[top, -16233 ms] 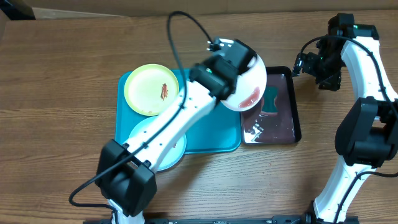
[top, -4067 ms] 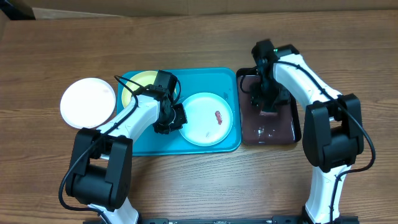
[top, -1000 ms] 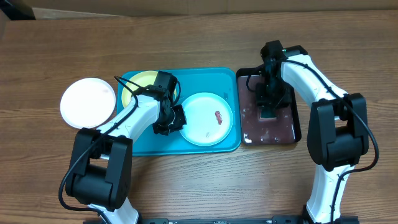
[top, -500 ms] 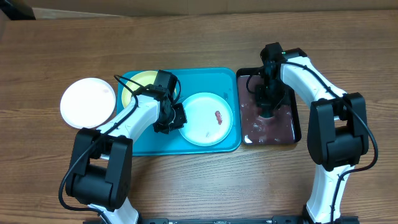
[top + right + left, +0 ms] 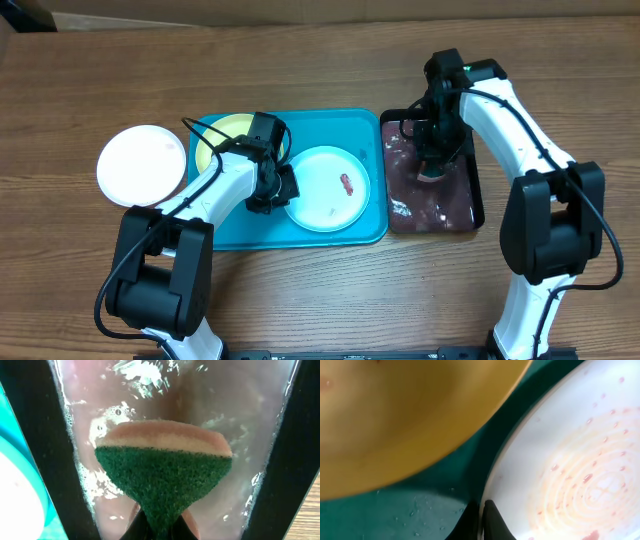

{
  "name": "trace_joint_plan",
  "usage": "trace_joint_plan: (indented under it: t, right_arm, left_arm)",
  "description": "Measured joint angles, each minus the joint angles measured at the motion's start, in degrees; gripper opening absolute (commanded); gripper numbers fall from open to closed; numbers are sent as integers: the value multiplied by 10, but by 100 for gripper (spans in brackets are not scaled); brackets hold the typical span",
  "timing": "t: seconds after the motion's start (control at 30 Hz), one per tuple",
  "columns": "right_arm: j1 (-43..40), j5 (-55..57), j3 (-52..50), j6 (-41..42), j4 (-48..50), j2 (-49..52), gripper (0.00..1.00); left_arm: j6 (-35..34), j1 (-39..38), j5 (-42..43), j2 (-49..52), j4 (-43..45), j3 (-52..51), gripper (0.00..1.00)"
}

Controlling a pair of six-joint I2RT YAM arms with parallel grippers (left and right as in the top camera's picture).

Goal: Clean dirty plates on tray and stack at the side
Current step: 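Dip and rub the held sponge in the black tray water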

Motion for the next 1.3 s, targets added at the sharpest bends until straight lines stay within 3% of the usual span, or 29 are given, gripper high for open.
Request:
trace_joint_plan:
  t: [0.77, 1.3]
  right_arm:
    - [25, 58, 18, -10, -52, 0, 4]
    - [30, 106, 17, 48, -80, 0, 4]
  left_arm:
    - [-17, 0, 0, 0, -23, 2, 4]
    - [-17, 0, 0, 0, -23, 2, 4]
